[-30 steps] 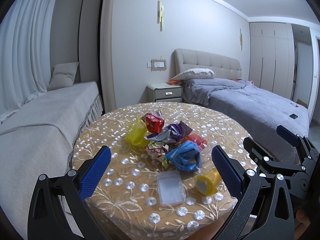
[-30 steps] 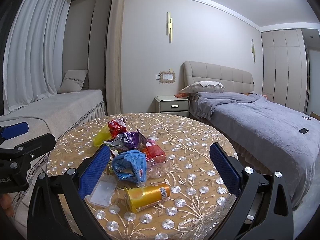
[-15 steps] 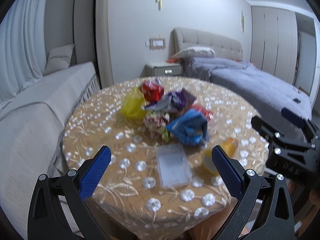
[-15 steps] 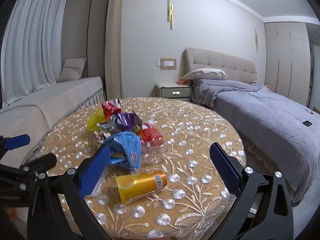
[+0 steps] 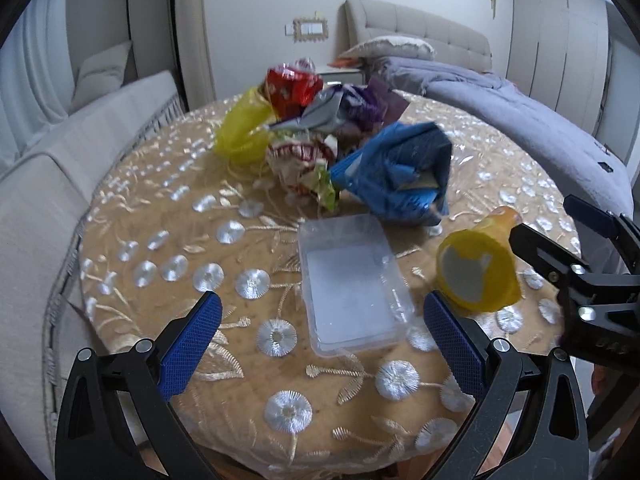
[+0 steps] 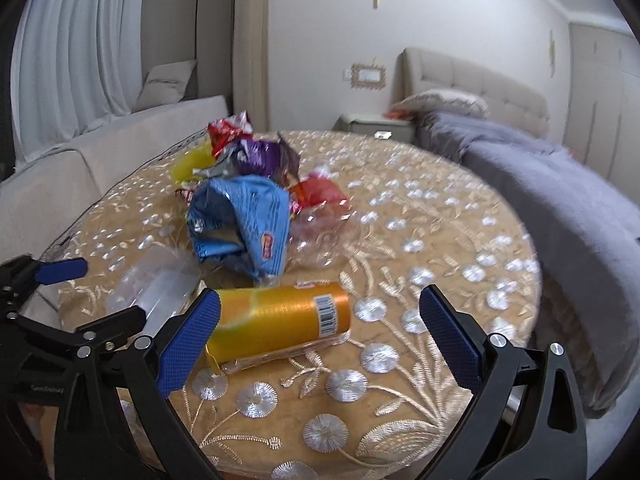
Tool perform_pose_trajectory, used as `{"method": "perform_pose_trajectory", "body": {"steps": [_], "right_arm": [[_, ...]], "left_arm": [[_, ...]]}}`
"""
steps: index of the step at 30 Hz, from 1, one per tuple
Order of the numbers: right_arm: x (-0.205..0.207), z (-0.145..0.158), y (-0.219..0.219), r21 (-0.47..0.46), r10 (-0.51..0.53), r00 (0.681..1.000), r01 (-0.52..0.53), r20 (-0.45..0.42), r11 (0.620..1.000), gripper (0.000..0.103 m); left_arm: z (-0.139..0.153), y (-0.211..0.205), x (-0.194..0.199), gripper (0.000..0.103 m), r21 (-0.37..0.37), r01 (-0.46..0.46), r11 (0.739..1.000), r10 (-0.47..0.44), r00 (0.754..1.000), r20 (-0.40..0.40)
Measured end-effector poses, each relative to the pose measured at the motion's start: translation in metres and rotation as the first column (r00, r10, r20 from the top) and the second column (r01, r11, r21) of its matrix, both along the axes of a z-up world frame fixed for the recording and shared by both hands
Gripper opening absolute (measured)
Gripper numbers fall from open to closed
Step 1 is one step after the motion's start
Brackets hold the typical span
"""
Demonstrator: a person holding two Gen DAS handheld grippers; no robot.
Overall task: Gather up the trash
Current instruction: 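Grasp the clear plastic box with the left tool while the right tool grasps the yellow cup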
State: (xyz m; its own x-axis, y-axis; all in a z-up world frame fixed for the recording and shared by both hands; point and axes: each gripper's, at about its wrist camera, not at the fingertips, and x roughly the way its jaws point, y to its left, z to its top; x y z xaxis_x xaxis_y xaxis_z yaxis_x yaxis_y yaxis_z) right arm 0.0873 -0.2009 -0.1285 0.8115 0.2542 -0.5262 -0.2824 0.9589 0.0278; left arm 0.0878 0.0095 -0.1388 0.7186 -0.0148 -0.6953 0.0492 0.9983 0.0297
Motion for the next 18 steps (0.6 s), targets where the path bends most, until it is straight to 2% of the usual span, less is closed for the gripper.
{"method": "perform_pose_trajectory", "body": {"steps": [3, 6, 10, 15, 18], "right_arm": [[0.01, -0.003, -0.008, 0.1, 0.076, 0.995, -0.069, -0.06, 0.993, 0.099], [0.01, 0.0, -0.001, 0.091, 0.128, 0.989, -0.121, -0.07, 0.988, 0.099], [0.009, -0.006, 0.021, -0.065, 0.073, 0.995, -0.078, -0.068, 0.995, 0.099], [0.015, -0.016, 0.022, -0.055, 0.023, 0.994, -0.029, -0.106, 0.998, 0.099], [0.018, -0.017, 0.015, -0.037, -0.017, 0.995, 0.013, -0.1, 0.999, 0.099]], "left_arm": [[-0.008, -0.002, 0.004, 0.098, 0.017, 0.012, 1.0, -0.012, 1.0, -0.021], [-0.013, -0.006, 0.006, 0.098, 0.031, 0.031, 0.999, -0.03, 0.999, -0.034], [-0.017, -0.011, 0.013, 0.098, 0.069, 0.018, 0.997, -0.015, 0.999, -0.043], [-0.019, -0.019, 0.021, 0.098, 0.124, 0.024, 0.992, -0.018, 0.999, -0.051], [-0.017, -0.021, 0.026, 0.098, 0.122, 0.029, 0.992, -0.023, 0.998, -0.056]]}}
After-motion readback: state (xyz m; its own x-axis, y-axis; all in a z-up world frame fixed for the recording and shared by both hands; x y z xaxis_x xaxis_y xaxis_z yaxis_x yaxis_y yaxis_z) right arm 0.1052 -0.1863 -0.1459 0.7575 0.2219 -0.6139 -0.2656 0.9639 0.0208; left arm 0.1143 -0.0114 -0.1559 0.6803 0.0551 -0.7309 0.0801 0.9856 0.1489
